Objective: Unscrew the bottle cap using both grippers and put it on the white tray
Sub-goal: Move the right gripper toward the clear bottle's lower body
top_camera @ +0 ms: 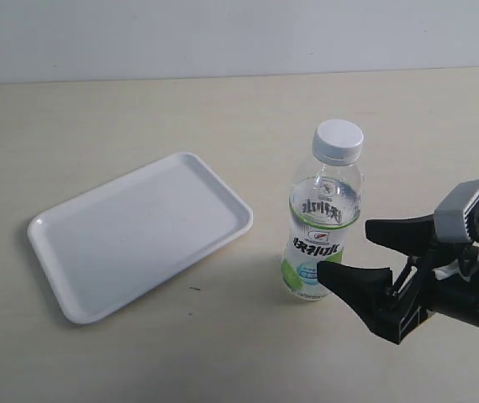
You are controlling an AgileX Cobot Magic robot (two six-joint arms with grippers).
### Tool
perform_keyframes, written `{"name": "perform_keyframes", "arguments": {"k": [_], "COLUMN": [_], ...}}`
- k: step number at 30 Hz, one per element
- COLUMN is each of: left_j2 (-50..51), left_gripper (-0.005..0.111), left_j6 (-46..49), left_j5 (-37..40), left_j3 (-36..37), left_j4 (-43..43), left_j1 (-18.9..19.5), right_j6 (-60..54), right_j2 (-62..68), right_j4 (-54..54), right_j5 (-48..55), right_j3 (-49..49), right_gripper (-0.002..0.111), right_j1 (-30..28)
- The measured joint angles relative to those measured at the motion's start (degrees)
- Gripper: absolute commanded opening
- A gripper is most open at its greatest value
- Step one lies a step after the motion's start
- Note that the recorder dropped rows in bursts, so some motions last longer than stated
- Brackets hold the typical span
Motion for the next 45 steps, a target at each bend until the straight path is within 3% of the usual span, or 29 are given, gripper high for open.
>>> {"name": "perform_keyframes", "arguments": {"k": [30,38,45], "left_j2": [0.0,0.0,0.0], "left_gripper": [0.0,0.0,0.0], "left_j6": [0.0,0.0,0.0], "left_j5": [0.0,0.0,0.0], "left_j3": [0.0,0.0,0.0], "left_j4": [0.0,0.0,0.0], "left_j1": [0.0,0.0,0.0], "right_j6": [6.1,2.8,2.0], "right_j2": [8.2,8.2,8.2], "right_j4": [-8.2,-3.6,0.6], "right_j5": [-2.0,3.1,4.4], "right_j3": [-10.0,-10.6,-10.6], "right_gripper": [0.088,0.088,0.088], "right_j1": [0.1,7.0,7.9]}}
